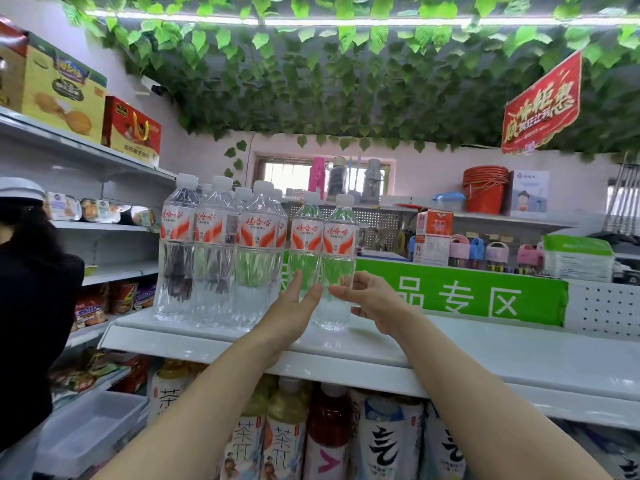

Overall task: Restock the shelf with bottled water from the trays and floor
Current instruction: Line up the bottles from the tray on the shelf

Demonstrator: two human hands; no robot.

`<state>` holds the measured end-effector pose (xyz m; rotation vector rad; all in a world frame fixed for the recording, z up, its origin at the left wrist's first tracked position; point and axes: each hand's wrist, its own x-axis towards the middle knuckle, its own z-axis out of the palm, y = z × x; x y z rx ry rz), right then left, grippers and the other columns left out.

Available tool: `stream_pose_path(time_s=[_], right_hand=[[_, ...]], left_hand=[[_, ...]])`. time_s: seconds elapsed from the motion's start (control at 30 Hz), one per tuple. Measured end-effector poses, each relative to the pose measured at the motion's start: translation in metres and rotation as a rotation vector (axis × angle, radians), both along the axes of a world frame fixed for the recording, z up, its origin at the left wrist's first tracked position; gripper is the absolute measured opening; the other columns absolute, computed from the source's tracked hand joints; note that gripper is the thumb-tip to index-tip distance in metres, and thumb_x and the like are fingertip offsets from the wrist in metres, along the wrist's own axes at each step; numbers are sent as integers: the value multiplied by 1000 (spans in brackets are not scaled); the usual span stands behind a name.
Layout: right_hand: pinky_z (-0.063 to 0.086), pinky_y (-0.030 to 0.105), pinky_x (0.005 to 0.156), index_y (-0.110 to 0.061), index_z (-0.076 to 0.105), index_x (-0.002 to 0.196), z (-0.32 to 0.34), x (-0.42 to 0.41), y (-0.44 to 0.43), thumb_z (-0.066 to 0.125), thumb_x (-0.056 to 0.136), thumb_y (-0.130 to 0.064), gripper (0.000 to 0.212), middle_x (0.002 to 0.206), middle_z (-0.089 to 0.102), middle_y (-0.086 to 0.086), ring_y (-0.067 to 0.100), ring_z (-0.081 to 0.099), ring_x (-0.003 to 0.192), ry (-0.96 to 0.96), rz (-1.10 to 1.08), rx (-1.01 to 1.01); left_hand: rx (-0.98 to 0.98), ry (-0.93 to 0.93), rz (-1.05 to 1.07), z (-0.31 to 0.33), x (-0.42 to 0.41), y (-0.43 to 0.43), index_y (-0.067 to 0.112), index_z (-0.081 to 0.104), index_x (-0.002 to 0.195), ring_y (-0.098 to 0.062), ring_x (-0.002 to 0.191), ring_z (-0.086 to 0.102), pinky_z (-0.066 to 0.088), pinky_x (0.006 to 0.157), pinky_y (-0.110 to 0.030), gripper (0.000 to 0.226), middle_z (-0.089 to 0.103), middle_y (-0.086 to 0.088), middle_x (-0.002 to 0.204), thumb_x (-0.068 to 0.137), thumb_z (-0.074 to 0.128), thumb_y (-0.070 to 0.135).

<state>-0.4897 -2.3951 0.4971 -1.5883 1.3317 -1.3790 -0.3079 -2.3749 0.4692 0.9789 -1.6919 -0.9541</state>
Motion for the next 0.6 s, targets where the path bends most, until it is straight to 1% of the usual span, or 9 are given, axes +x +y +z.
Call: stream_pose_path(time_s=[0.17, 0.27, 0.4, 0.43, 0.5, 0.53, 0.57, 0.6], right_hand=[[48, 30, 82, -21, 67, 107, -1, -2, -5, 82, 85, -23, 26, 109, 73, -2, 16, 65, 106, 29, 0, -8], [49, 28, 79, -20, 68, 110, -2, -2, -4, 82, 86, -23, 28, 110, 74, -2, 17, 66, 105, 50, -5, -20], [51, 26, 81, -15, 68, 121, -2, 1, 6, 78, 89, -26, 35, 114, 73, -1, 20, 65, 111, 140, -24, -34], [52, 27, 84, -13, 67, 124, -1, 3, 11, 78, 89, -27, 39, 116, 72, -1, 21, 64, 114, 158, -35, -26], [52, 35, 97, -10, 61, 132, 0, 6, 25, 79, 88, -31, 52, 123, 68, 2, 23, 62, 119, 193, -98, -10], [51, 40, 103, -9, 56, 139, 1, 8, 34, 81, 86, -35, 64, 128, 64, 5, 25, 60, 120, 217, -150, -2], [49, 44, 107, -8, 51, 143, 1, 9, 44, 82, 84, -37, 72, 133, 61, 8, 26, 59, 120, 243, -203, 2], [48, 44, 108, -9, 48, 145, 2, 12, 56, 82, 83, -38, 76, 136, 60, 10, 27, 59, 120, 268, -242, -3]], left_hand=[[15, -56, 38, -1, -2, -3, 49, 1, 155, -22, 154, 9, 18, 120, -46, 74, 4, 4, 168, 94, 38, 69], [-2, -76, 58, -2, -5, -1, 46, 0, 156, -21, 154, 9, 17, 121, -44, 75, 3, 3, 168, 95, 38, 67], [-12, -120, 85, -3, -6, 4, 42, -2, 157, -21, 154, 8, 17, 123, -45, 78, 3, 2, 168, 95, 37, 68], [-17, -123, 87, -3, -5, 7, 40, -1, 158, -20, 154, 6, 16, 123, -44, 78, 2, 3, 168, 96, 37, 67], [-17, -128, 90, -4, -4, 16, 33, 3, 159, -19, 154, 6, 16, 124, -44, 78, 3, 4, 168, 97, 39, 64], [-17, -133, 97, -5, -1, 22, 30, 6, 160, -20, 154, 9, 17, 123, -44, 78, 6, 3, 168, 97, 39, 64], [-20, -137, 105, -6, 2, 28, 28, 9, 160, -21, 153, 12, 19, 123, -45, 79, 9, 2, 167, 97, 40, 64], [-30, -139, 114, -7, 6, 35, 26, 13, 159, -22, 152, 16, 21, 122, -45, 78, 13, 1, 167, 97, 41, 63]])
